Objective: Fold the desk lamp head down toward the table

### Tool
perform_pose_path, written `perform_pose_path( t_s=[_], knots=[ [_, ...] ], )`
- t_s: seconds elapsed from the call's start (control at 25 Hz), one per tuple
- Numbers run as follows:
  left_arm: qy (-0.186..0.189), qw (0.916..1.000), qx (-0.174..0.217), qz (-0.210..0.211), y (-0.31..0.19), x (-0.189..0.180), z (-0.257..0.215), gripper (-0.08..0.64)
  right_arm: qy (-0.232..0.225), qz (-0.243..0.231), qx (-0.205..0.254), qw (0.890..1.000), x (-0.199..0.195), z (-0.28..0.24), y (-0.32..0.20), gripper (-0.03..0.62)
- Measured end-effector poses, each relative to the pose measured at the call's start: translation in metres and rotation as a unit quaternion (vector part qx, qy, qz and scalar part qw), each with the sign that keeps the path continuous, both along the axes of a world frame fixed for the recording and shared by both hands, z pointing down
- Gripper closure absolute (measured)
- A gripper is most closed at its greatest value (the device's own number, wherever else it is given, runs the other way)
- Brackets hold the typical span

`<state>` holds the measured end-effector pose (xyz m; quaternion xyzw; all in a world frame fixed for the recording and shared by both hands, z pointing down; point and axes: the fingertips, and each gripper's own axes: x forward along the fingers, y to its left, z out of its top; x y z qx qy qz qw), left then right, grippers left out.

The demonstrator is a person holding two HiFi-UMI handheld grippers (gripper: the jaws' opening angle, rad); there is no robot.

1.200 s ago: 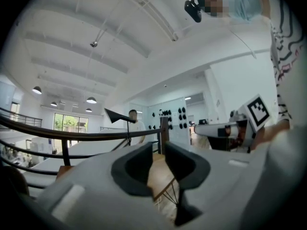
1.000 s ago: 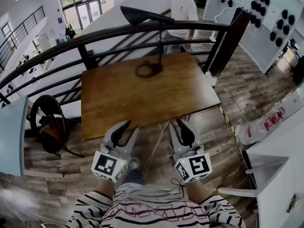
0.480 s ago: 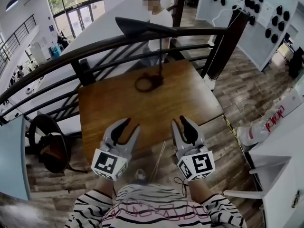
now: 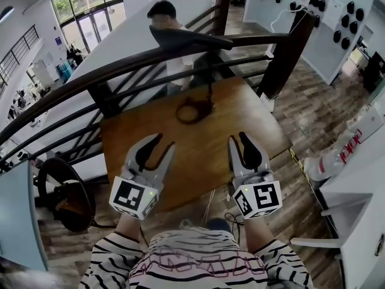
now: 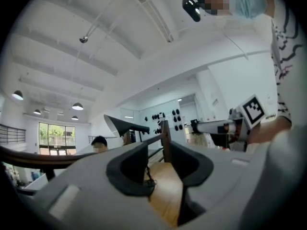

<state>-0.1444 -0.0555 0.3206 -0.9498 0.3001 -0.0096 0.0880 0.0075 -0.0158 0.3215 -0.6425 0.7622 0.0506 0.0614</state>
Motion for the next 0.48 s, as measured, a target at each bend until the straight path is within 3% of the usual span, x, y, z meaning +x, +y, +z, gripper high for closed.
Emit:
perform_pose_path(
  t_s=[0.48],
  knots=[
    [-0.043, 0.9988, 0.007, -0.023, -0.076, 0.012, 0.015, 0.396, -0.003, -0.019, -0.020, 1.000, 0.021, 0.020, -0.085, 0.488]
  ],
)
